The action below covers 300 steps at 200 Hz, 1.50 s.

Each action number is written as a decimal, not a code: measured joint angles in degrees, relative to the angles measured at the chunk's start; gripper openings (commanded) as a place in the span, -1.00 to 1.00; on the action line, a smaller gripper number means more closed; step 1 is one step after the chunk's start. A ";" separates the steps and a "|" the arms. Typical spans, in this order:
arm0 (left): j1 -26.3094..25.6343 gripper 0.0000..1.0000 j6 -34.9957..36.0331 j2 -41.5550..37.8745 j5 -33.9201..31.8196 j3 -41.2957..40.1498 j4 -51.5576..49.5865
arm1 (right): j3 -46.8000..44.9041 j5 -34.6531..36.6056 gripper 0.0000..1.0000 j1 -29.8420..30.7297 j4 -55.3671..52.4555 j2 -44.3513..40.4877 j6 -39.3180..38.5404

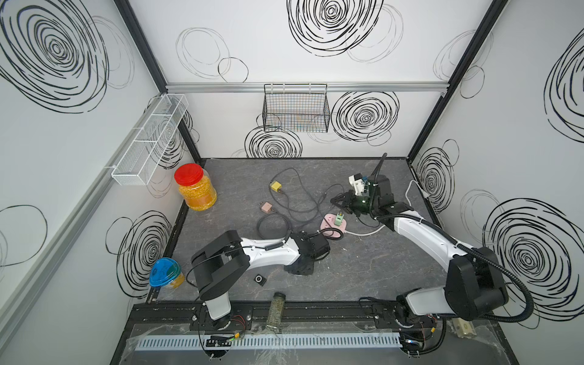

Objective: Charge mp3
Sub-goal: Pick up the MP3 player from the center of the board, then insert the charging cable into the MP3 player.

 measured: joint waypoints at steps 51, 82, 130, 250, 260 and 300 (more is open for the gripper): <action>5.90 -0.51 1.44 -4.37 1.38 -4.13 2.23 | 0.15 4.28 -1.00 0.02 -3.08 -2.16 -2.62; 15.69 -0.55 2.01 -15.87 6.03 -8.55 5.84 | 0.57 7.98 -1.00 1.16 -4.09 -3.74 -4.31; 22.77 -0.53 2.69 -28.04 11.17 -7.45 13.38 | 0.59 14.71 -1.00 8.87 -1.20 -7.82 -6.49; 30.67 -0.49 -4.00 -25.05 25.57 -6.97 43.36 | -8.63 29.99 -1.00 24.37 26.97 -10.88 -9.88; 30.71 -0.48 -4.66 -24.83 26.23 -6.97 44.35 | -9.01 30.93 -1.00 24.96 29.09 -10.86 -10.27; 30.86 -0.49 -8.46 -24.79 28.00 -7.39 50.34 | -10.75 34.18 -1.00 25.59 35.15 -10.75 -11.10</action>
